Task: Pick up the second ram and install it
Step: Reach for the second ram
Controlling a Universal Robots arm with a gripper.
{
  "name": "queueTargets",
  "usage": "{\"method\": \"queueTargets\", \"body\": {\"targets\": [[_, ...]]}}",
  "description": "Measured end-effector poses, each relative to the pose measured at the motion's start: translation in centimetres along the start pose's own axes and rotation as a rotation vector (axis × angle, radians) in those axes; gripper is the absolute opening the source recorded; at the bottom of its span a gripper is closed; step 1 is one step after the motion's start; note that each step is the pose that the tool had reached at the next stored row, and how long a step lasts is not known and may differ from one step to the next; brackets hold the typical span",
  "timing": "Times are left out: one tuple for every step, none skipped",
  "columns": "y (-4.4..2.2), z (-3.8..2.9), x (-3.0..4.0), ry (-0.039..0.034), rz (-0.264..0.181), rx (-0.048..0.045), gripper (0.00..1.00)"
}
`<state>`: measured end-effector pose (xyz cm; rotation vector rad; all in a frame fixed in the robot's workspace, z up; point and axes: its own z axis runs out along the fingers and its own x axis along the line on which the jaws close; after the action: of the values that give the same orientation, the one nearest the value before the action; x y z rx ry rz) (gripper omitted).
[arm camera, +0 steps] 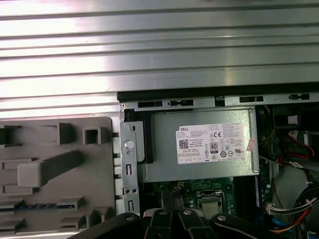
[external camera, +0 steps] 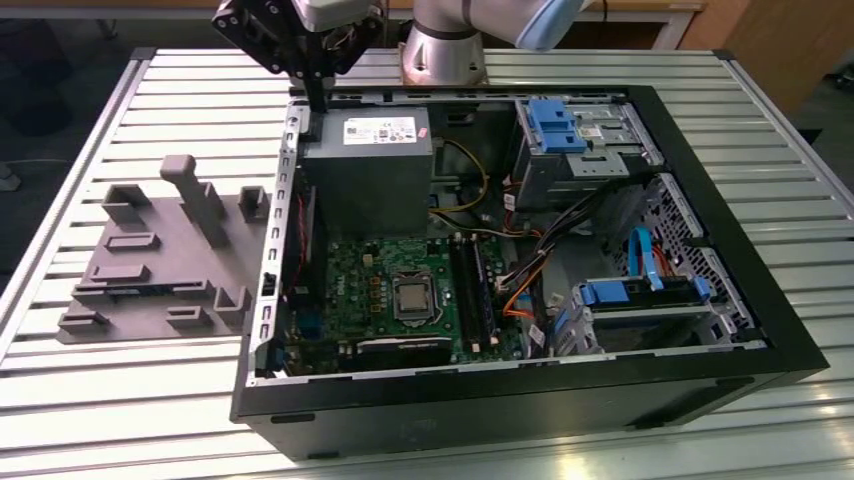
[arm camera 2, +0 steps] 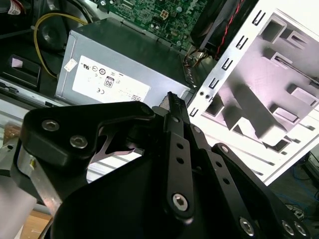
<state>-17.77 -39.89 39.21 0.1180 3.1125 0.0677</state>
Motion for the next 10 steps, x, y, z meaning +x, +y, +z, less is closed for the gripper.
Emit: {"method": "queueTargets", "body": {"targets": [[0.00,0.00,0.05,0.0000,0.000,0.0001,0.11],[-0.01,0.00,0.10,0.0000,0.000,0.0000,0.11],[-0.01,0.00,0.16,-0.0001,0.000,0.0000,0.11],[-0.02,0.00,0.21,0.0000,0.000,0.0000,0.11],[-0.02,0.00,0.26,0.0000,0.000,0.0000,0.11],[-0.02,0.00,0.31,0.0000,0.000,0.0000,0.11],[-0.03,0.00,0.36,0.0000,0.000,0.0000,0.11],[-0.03,0.00,0.42,0.0000,0.000,0.0001,0.11],[-0.04,0.00,0.48,0.0000,0.000,0.0001,0.11],[-0.04,0.00,0.53,0.0000,0.000,0.0000,0.11]]}}
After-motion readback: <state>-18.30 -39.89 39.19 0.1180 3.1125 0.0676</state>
